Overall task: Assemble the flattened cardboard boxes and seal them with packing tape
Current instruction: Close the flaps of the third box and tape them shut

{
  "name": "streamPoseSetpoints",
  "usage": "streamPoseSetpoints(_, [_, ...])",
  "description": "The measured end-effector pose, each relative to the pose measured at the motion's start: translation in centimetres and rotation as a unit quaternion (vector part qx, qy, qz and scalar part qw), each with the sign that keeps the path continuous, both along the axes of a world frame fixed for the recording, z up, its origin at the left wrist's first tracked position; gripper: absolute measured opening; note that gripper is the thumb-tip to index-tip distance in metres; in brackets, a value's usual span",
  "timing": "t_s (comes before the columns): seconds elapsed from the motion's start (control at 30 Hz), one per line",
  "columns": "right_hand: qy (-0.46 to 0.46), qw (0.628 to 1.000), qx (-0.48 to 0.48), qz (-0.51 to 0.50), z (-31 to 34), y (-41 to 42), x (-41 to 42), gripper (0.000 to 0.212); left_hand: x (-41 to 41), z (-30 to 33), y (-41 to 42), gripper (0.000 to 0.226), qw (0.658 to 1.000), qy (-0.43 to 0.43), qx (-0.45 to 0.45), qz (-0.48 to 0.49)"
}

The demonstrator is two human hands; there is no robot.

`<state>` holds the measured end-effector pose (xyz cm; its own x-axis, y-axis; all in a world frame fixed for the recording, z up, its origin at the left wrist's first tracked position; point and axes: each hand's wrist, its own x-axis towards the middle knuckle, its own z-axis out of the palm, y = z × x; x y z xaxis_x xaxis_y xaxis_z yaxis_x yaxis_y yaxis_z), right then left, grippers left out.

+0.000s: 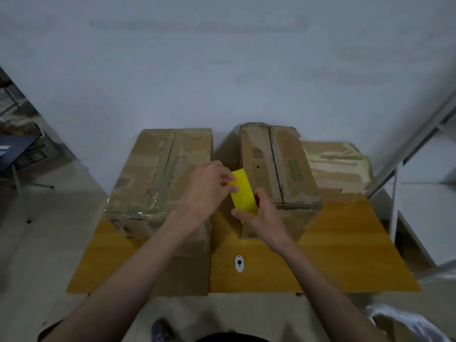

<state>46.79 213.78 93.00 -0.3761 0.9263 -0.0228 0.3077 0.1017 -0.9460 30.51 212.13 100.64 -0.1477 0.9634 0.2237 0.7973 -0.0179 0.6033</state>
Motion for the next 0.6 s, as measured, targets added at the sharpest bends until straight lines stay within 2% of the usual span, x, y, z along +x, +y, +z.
streamPoseSetpoints(0.23, [-0.026, 0.999, 0.021, -0.007, -0.1, 0.2, 0.2, 0.041, 1.0, 0.8, 0.1, 0.005, 0.999, -0.007, -0.02, 0.04])
streamPoseSetpoints(0.6, [-0.027, 0.995, 0.072, -0.064, 0.8, 0.4, -0.1, 0.045, 2.6, 0.5, 0.8, 0.007, 0.998, 0.063, 0.011, 0.028])
